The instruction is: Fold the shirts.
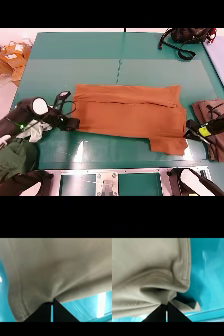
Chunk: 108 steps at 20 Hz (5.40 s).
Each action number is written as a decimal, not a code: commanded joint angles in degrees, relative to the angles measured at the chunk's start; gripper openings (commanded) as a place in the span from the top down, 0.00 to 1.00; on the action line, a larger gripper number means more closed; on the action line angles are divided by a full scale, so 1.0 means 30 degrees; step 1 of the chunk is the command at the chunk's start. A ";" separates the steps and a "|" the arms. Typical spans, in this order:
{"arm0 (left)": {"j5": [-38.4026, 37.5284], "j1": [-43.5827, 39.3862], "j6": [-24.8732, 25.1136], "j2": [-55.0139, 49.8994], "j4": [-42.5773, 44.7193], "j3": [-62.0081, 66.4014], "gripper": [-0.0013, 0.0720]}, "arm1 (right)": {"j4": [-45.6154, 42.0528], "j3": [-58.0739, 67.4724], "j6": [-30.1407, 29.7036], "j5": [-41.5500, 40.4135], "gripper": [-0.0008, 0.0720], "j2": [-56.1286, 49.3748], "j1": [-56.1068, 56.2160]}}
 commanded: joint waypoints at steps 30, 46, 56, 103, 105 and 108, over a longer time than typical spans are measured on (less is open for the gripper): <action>-0.3672 0.3504 -0.1654 -1.5140 0.2412 2.1813 0.16 | 0.5821 1.6225 -0.7490 0.0270 0.24 -1.4761 -0.1246; -0.4320 0.3490 0.0386 -1.5176 -0.3912 2.1806 0.84 | 0.9522 1.6123 -1.0302 0.0969 0.75 -1.8870 -0.0270; 0.3169 -0.3898 0.1821 -1.8367 -0.5595 2.1631 0.95 | 0.9901 1.9416 -0.8160 0.4779 0.96 -1.6014 0.0714; -0.9566 0.6419 0.4153 -1.4287 -0.7016 2.4268 0.95 | 0.6652 1.3741 -0.0954 -0.3832 0.28 -1.0520 0.9624; -0.9515 0.6419 0.4153 -1.4287 -0.7016 2.4268 0.95 | 0.7176 1.0899 -0.1894 -0.4677 0.28 -1.0608 0.8976; -0.9078 0.6411 0.4306 -1.4287 -0.7002 2.4268 0.95 | 0.9908 0.8386 -0.4095 -0.6127 0.28 -1.1701 0.9187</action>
